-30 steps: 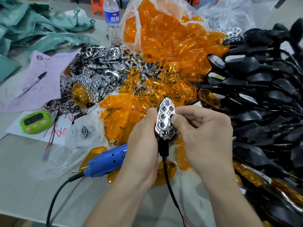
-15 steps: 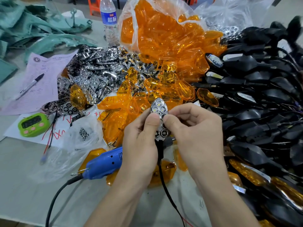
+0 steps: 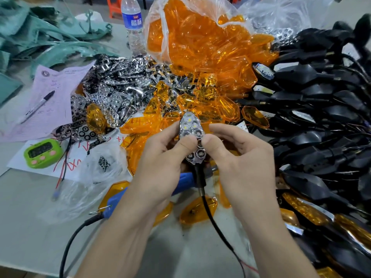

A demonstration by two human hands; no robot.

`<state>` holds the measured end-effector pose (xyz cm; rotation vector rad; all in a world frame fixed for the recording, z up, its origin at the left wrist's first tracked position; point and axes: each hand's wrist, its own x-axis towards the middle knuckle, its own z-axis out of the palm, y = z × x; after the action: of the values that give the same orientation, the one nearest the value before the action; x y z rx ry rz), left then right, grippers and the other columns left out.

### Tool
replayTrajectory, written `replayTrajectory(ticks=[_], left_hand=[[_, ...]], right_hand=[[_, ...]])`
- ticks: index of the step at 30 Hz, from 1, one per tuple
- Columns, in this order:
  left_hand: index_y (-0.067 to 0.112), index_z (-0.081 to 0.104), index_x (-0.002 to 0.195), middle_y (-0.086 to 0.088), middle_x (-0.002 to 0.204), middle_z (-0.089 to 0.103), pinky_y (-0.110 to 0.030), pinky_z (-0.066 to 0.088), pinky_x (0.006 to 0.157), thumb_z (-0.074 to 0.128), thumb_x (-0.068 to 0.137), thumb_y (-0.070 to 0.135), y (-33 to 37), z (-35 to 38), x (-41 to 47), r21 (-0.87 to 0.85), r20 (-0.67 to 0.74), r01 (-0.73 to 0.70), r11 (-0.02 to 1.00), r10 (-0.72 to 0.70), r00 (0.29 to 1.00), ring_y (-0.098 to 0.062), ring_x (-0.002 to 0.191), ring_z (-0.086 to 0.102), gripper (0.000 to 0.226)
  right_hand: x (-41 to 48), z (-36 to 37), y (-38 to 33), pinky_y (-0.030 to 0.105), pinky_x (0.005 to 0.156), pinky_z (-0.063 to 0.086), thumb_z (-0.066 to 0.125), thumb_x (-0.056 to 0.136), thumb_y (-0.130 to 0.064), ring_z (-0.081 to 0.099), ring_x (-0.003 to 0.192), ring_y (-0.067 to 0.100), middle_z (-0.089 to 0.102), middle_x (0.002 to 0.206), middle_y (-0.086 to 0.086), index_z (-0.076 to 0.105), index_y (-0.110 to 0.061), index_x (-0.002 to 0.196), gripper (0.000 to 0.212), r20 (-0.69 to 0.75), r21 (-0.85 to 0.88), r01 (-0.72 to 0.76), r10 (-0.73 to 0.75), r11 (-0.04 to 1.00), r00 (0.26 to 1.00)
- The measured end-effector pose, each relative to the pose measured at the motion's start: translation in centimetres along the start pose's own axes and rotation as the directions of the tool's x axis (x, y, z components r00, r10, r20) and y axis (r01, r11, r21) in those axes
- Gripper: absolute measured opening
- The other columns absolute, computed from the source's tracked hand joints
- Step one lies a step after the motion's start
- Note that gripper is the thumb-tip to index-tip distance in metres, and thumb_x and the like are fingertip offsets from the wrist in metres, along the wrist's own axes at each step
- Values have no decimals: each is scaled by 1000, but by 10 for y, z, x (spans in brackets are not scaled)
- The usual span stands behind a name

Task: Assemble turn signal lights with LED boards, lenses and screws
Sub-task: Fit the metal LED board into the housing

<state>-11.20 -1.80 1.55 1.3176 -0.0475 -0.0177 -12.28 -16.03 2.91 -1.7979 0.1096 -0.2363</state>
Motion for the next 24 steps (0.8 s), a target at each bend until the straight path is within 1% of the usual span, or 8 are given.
replayTrajectory(ticks=[3,6,8,10,13,15,20,24], left_hand=[[25,81,100,-7,98,79,-35,62,73,64,91,18,-1,-1,-1,-141,-51,38,989,-46,998,-23,89,77,21],[15,79,98,-13,93,77,-37,62,69,65,89,19,1,-2,0,-171,-104,31,985,-49,993,-27,79,75,17],[18,78,97,-14,94,76,-39,63,67,64,89,20,4,-2,1,-151,-125,5,988,-25,992,-29,79,75,16],[25,79,98,-14,94,75,-36,62,65,64,89,19,8,-5,1,-149,-125,-18,989,0,992,-29,78,76,19],[29,73,121,-16,99,75,-34,61,65,64,93,14,12,-9,1,-116,-112,-54,992,41,993,-28,80,76,34],[25,65,136,-21,105,74,-34,61,65,63,95,12,10,-9,0,-86,-115,-62,994,52,992,-28,83,77,43],[37,74,109,-24,110,67,-34,61,68,66,91,23,7,-6,-2,-17,-88,-42,999,40,995,-24,84,74,24],[35,70,124,-8,110,74,-36,63,69,68,89,16,1,-9,-1,9,-63,-38,999,39,997,-28,91,76,40]], right_hand=[[-5,-2,3,37,89,61,71,85,-40,72,101,7,77,105,-16,73,-38,120,35,202,30,-45,38,999,979],[-15,-2,3,37,85,62,71,85,-29,75,97,14,77,103,-12,62,-46,126,46,371,59,-112,83,992,925],[-23,-3,4,41,77,65,73,84,-23,78,87,22,79,98,-5,60,-44,122,46,438,99,-263,196,960,877],[-31,-5,5,45,76,65,74,86,-19,77,78,25,79,90,1,62,-41,111,35,488,13,-327,279,945,827],[-40,-7,7,33,64,61,68,96,-13,72,62,15,77,76,2,68,-29,93,17,485,-116,-290,309,950,818],[-43,-6,9,25,53,49,65,98,-13,61,50,11,74,69,2,70,-25,81,21,450,-108,-279,297,954,842],[-52,4,13,29,54,40,63,98,-16,49,48,9,68,61,4,72,-30,85,21,386,-30,-295,284,955,878],[-55,6,18,28,54,38,63,100,-16,47,48,7,67,60,4,71,-35,85,26,337,-40,-301,297,953,893]])
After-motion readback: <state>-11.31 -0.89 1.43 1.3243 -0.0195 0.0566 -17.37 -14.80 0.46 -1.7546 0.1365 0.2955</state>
